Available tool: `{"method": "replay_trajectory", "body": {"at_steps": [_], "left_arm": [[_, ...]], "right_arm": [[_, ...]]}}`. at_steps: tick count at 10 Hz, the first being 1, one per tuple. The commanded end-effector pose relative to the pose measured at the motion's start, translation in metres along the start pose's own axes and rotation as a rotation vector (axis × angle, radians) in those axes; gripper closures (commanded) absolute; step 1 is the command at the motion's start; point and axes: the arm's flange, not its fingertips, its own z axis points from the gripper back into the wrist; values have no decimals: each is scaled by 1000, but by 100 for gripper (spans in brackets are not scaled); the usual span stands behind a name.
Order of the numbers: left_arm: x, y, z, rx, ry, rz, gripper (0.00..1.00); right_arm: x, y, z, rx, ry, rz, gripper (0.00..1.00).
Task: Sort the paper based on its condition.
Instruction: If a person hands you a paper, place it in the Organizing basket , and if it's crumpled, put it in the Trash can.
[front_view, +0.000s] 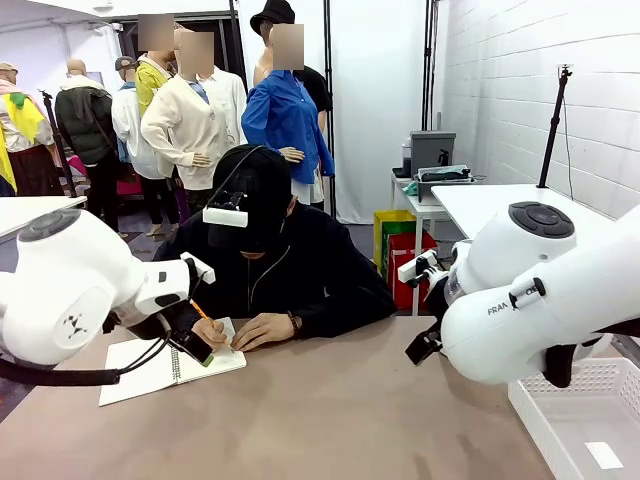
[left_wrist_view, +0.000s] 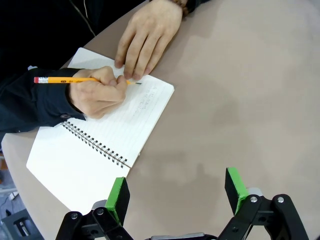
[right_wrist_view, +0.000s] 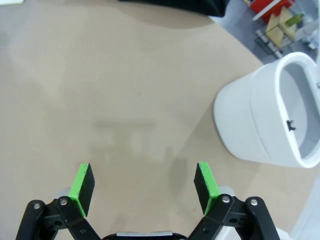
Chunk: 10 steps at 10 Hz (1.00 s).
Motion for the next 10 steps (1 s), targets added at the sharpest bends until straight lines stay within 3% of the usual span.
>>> {"method": "replay_trajectory", "body": {"at_steps": [1, 5, 10], "left_arm": [[10, -6, 41, -26, 3, 32, 0], [31, 2, 110, -140, -32, -19, 0], [37, 6, 216, -36, -117, 15, 0]], "right_arm": [[24, 14, 15, 60, 38, -22, 0], [84, 33, 74, 145, 22, 37, 0], [127, 23, 165, 210, -89, 53, 0]]}}
